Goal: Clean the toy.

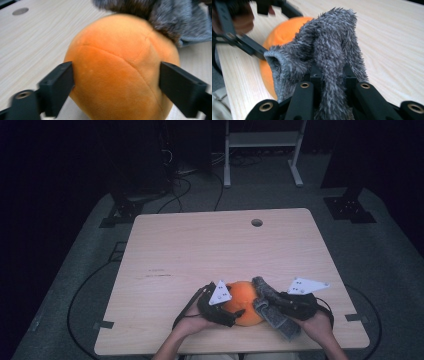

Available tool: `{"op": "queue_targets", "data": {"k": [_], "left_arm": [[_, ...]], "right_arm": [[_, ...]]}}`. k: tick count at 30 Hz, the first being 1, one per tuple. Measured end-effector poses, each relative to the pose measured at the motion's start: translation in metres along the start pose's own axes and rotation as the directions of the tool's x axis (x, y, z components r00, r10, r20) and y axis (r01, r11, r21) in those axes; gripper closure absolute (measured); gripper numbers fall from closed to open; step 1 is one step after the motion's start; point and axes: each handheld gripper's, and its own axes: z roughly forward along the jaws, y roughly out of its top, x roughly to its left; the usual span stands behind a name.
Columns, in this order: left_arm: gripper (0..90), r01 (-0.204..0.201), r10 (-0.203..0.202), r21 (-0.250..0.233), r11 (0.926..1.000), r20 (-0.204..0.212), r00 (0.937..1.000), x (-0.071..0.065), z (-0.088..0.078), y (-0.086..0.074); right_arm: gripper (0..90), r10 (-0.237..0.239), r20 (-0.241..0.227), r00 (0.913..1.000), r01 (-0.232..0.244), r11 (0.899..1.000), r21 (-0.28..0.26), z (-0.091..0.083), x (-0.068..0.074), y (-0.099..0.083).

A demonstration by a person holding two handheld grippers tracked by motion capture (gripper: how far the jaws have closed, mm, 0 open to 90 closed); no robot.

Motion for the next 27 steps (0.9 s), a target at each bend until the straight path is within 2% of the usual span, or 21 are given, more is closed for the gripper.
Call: {"op": "queue_targets", "data": {"k": [1, 2, 4, 5, 6, 7, 8, 9, 11, 12, 13, 14, 15, 18, 20, 21, 22, 23, 24, 25, 27], "left_arm": [[33.4, -0.033, 0.033, -0.018, 0.9993, -0.028, 0.9991, -0.004, -0.001, 0.002], [33.4, -0.050, 0.048, -0.036, 0.9981, -0.039, 0.9981, -0.006, -0.001, 0.004], [36.0, -0.092, 0.087, -0.091, 0.9916, -0.066, 0.9941, -0.014, -0.003, 0.011], [35.1, -0.124, 0.117, -0.094, 0.9878, -0.082, 0.9897, -0.018, -0.002, 0.015], [35.1, -0.168, 0.161, -0.069, 0.9834, -0.090, 0.9828, -0.022, -0.002, 0.016], [33.8, -0.184, 0.180, -0.049, 0.9817, -0.075, 0.9809, -0.023, -0.001, 0.017], [27.0, -0.174, 0.172, -0.051, 0.9834, -0.047, 0.9840, -0.022, -0.002, 0.015], [27.0, -0.152, 0.151, -0.055, 0.9869, -0.015, 0.9884, -0.018, -0.003, 0.014], [16.1, -0.075, 0.075, -0.059, 0.9954, 0.000, 0.9971, -0.011, -0.003, 0.012], [16.3, -0.052, 0.052, -0.048, 0.9975, 0.008, 0.9986, -0.008, -0.002, 0.011], [16.3, -0.063, 0.063, -0.038, 0.9973, 0.000, 0.9980, -0.008, 0.000, 0.009], [24.1, -0.088, 0.088, -0.022, 0.9959, -0.006, 0.9961, -0.008, 0.000, 0.007], [24.1, -0.095, 0.095, 0.000, 0.9955, -0.006, 0.9955, -0.007, -0.001, 0.005], [27.5, -0.053, 0.053, 0.046, 0.9975, 0.015, 0.9985, 0.000, -0.004, 0.000], [26.4, -0.033, 0.032, 0.025, 0.9991, 0.031, 0.9990, 0.002, -0.006, -0.001], [22.1, -0.035, 0.035, 0.007, 0.9994, 0.032, 0.9989, 0.002, -0.006, 0.001], [15.4, -0.028, 0.028, -0.009, 0.9996, 0.024, 0.9993, 0.001, -0.005, 0.003], [12.6, -0.019, 0.019, -0.008, 0.9998, 0.020, 0.9996, 0.001, -0.003, 0.005], [13.4, -0.029, 0.028, 0.003, 0.9996, 0.007, 0.9996, 0.000, -0.002, 0.005], [21.8, -0.046, 0.046, 0.009, 0.9989, -0.009, 0.9989, 0.000, -0.002, 0.004], [23.7, -0.038, 0.038, 0.015, 0.9992, -0.001, 0.9993, 0.002, -0.002, 0.000]], "right_arm": [[75.9, -0.017, -0.017, 0.9997, 0.016, 0.999, -0.049, -0.004, 0.007, 0.008], [75.9, -0.017, -0.017, 0.9997, 0.016, 0.999, -0.049, -0.004, 0.007, 0.008], [75.8, -0.038, -0.036, 0.9986, 0.034, 0.994, -0.105, -0.005, 0.018, 0.019], [75.8, -0.049, -0.025, 0.9985, 0.046, 0.994, -0.104, -0.003, 0.021, 0.021], [75.8, -0.049, -0.025, 0.9985, 0.046, 0.994, -0.104, -0.003, 0.021, 0.021], [75.8, -0.060, -0.012, 0.9981, 0.058, 0.995, -0.086, -0.001, 0.022, 0.022], [75.8, -0.047, -0.046, 0.9978, 0.044, 0.997, -0.065, 0.003, 0.018, 0.015], [75.8, -0.047, -0.046, 0.9978, 0.044, 0.997, -0.065, 0.003, 0.018, 0.015], [75.8, -0.031, -0.080, 0.9963, 0.025, 0.997, -0.071, 0.007, 0.018, 0.007], [75.7, -0.034, -0.079, 0.9963, 0.029, 0.997, -0.072, 0.008, 0.020, 0.008], [75.7, -0.034, -0.079, 0.9963, 0.029, 0.997, -0.072, 0.008, 0.020, 0.008], [75.7, -0.044, -0.080, 0.9958, 0.040, 0.997, -0.061, 0.009, 0.019, 0.008], [75.7, -0.044, -0.080, 0.9958, 0.040, 0.997, -0.061, 0.009, 0.019, 0.008], [75.7, -0.009, -0.065, 0.9978, 0.007, 0.999, -0.041, 0.007, 0.010, 0.001], [75.7, 0.032, -0.067, 0.9972, -0.034, 0.999, -0.030, 0.005, 0.002, -0.005], [75.7, 0.047, -0.073, 0.9962, -0.049, 0.998, -0.031, 0.004, 0.001, -0.006], [75.7, 0.042, -0.067, 0.9969, -0.045, 0.998, -0.032, 0.004, 0.002, -0.005], [75.7, 0.026, -0.061, 0.9978, -0.028, 0.999, -0.036, 0.005, 0.005, -0.004], [75.7, 0.010, -0.061, 0.9981, -0.013, 0.999, -0.038, 0.005, 0.008, -0.002], [75.7, 0.002, -0.051, 0.9987, -0.004, 0.999, -0.034, 0.006, 0.008, -0.002], [75.7, 0.019, -0.062, 0.9979, -0.022, 0.999, -0.036, 0.006, 0.005, -0.004]]}}
